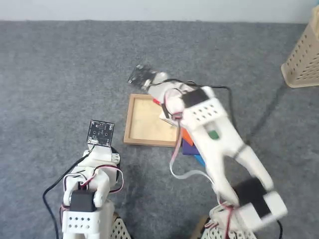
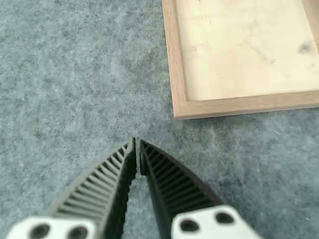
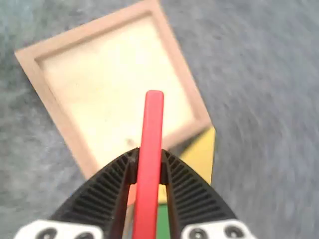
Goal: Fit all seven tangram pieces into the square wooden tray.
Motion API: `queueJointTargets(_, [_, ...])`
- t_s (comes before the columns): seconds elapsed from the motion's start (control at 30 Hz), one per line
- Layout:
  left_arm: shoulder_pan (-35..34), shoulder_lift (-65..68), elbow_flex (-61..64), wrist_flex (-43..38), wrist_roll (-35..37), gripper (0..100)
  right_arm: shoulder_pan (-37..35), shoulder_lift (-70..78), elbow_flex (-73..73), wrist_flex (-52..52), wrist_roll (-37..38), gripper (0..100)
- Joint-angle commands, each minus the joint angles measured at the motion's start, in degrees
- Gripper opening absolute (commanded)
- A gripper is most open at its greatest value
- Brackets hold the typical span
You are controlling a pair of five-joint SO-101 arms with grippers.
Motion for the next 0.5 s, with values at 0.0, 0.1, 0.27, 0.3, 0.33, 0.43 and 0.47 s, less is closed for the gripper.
queueJointTargets(0.0, [-0.3,-0.2,-0.3,0.3,0.5,1,-0.6,6.2,-5.0,-7.6,7.6,0.6])
queueJointTargets(0.1, [-0.3,-0.2,-0.3,0.3,0.5,1,-1.7,11.2,-6.2,-12.0,11.7,0.6])
queueJointTargets(0.27, [-0.3,-0.2,-0.3,0.3,0.5,1,-4.3,16.6,-8.5,-16.7,13.0,0.6])
queueJointTargets(0.3, [-0.3,-0.2,-0.3,0.3,0.5,1,-4.4,17.4,-9.1,-17.5,13.0,0.6])
queueJointTargets(0.33, [-0.3,-0.2,-0.3,0.3,0.5,1,-4.6,18.2,-9.5,-18.2,13.0,0.6])
queueJointTargets(0.43, [-0.3,-0.2,-0.3,0.3,0.5,1,-4.7,20.6,-10.8,-19.4,12.4,0.6])
queueJointTargets(0.47, [-0.3,-0.2,-0.3,0.3,0.5,1,-4.6,21.2,-11.2,-19.5,11.3,0.6])
